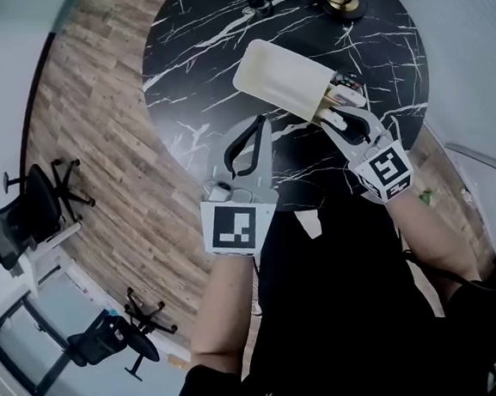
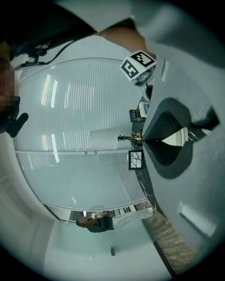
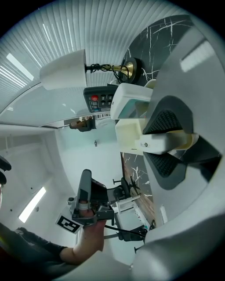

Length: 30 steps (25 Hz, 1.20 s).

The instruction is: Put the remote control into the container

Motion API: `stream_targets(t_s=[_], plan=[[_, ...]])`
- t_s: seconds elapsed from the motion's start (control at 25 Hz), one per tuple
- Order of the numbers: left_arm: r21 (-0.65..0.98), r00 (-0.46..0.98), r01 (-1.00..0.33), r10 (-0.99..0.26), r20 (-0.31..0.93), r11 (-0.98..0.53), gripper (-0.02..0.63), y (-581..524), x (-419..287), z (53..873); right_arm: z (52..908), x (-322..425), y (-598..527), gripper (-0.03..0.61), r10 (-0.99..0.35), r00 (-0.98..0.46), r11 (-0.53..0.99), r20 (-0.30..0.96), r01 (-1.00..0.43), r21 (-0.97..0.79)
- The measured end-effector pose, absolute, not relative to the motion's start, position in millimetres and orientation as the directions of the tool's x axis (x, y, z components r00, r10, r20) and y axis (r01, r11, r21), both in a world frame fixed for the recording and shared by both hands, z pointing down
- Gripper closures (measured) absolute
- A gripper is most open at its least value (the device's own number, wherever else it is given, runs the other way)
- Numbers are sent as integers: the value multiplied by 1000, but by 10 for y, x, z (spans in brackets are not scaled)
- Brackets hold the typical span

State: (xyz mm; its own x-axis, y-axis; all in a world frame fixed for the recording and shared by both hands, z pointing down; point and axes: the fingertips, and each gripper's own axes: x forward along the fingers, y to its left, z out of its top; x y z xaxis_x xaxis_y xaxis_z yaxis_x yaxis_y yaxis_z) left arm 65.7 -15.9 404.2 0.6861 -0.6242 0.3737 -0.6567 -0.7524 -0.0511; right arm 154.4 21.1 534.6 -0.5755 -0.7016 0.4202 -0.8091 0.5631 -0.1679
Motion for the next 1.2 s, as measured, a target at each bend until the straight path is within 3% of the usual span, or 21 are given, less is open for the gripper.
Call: stream_targets(t_s=[0.28,0.44,0.72,1.2], plan=[[-50,705,-646,-620,343,-762,612,-127,724,3992,5339,1478,193,468,-690,-577,589,436,-799,-126],[-70,705,-645,-628,330,-761,612,-145,730,3950,5229,1451,137,411,-712,-563,610,420,-792,-27],[-74,701,-654,-640,314,-753,612,-174,686,3878,4957,1384,132,416,-728,-558,651,397,-744,149],[-81,725,-632,-625,291,-771,612,-248,677,3690,4485,1465,97,422,-795,-524,592,305,-780,204]])
